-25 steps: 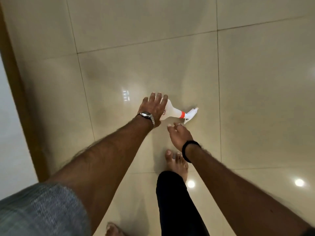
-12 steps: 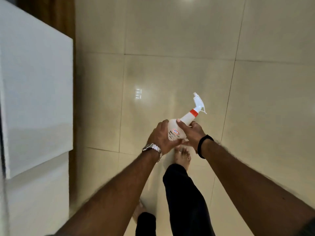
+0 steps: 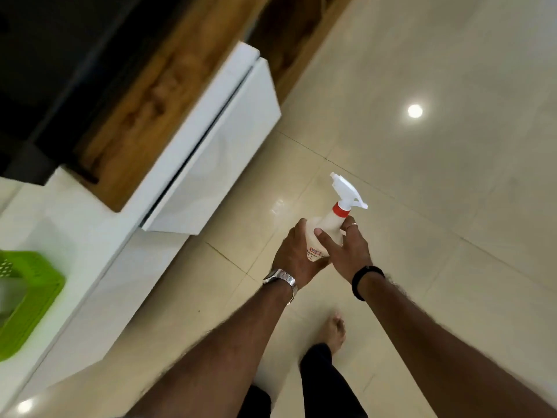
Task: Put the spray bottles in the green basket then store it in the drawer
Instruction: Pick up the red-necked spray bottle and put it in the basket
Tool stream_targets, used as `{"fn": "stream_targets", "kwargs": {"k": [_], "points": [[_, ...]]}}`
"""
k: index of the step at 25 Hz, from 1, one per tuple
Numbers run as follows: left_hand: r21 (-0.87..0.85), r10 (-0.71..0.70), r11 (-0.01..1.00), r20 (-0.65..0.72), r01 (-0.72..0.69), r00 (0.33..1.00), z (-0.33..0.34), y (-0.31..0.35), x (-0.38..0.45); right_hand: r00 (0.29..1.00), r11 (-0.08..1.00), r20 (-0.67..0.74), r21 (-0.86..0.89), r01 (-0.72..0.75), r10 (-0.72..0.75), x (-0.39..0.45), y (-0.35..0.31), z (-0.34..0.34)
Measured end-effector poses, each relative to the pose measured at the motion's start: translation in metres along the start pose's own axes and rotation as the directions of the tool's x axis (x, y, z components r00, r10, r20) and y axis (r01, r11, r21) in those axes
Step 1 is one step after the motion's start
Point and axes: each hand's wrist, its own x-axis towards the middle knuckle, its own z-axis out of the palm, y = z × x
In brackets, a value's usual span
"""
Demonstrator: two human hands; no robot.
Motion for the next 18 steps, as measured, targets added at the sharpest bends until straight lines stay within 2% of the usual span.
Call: {"fn": "stream_targets", "kwargs": {"k": [4,7,9,13,18], "points": [[-0.097,-0.069,0.994,-0.174,0.052,0.982,-0.065,-0.041,-0.04,0.981,0.978,0.143,-0.148,0.149,-0.128,-0.024,-0.046,0.067],[-0.155,-0.14,0.983,-0.287,0.098,0.948,-0.115,-0.085,-0.076,0.948,0.953,0.259,-0.189,0.238,-0.185,-0.051,-0.074,0.133],[-0.173,-0.179,0.976,-0.315,0.129,0.932,-0.141,-0.119,-0.104,0.938,0.953,0.294,-0.185,0.242,-0.181,-0.072,-0.08,0.178],[-0.153,-0.167,0.981,-0.364,0.117,0.917,-0.192,-0.19,-0.16,0.916,0.945,0.354,-0.186,0.268,-0.19,-0.117,-0.076,0.269],[-0.169,-0.263,0.964,-0.476,0.206,0.839,-0.252,-0.295,-0.235,0.836,0.911,0.487,-0.171,0.375,-0.253,-0.177,-0.077,0.399]]}}
